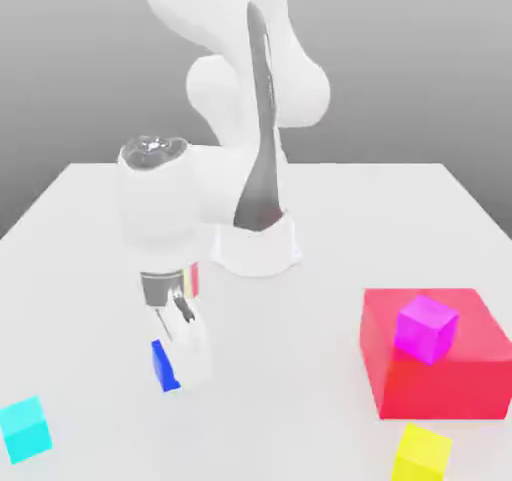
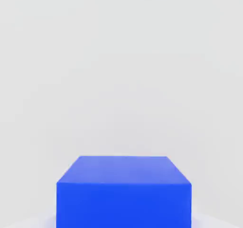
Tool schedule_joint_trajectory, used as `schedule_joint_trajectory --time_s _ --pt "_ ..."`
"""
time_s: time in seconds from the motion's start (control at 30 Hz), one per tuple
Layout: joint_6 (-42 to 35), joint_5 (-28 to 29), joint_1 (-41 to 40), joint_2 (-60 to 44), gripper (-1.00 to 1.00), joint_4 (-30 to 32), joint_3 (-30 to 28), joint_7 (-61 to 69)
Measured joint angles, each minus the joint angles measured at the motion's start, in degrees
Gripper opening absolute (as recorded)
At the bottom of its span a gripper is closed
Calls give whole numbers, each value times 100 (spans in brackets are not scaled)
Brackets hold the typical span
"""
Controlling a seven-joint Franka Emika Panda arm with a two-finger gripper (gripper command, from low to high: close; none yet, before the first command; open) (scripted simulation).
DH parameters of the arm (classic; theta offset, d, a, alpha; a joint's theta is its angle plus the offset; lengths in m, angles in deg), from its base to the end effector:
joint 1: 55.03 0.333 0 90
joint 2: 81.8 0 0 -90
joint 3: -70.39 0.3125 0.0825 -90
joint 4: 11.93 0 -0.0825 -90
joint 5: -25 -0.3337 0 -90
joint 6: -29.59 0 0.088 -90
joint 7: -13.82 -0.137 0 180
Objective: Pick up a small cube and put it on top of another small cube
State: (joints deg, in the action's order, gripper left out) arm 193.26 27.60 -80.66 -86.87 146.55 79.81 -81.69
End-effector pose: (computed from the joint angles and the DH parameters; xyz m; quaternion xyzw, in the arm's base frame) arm 0.3581 -0.1002 0.2040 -0.5788 0.8154 -0.0009 0.0018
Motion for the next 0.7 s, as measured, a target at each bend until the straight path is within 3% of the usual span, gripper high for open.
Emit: schedule_joint_trajectory --time_s 0.5,0.67,0.7 --pt "-1675 565 2195 -790 -100 -2340 1177 -3239" --pt "-1190 1130 2669 -1596 -100 -2623 922 -3914" --pt "-1089 1214 2723 -1718 100 -2635 860 -3978"
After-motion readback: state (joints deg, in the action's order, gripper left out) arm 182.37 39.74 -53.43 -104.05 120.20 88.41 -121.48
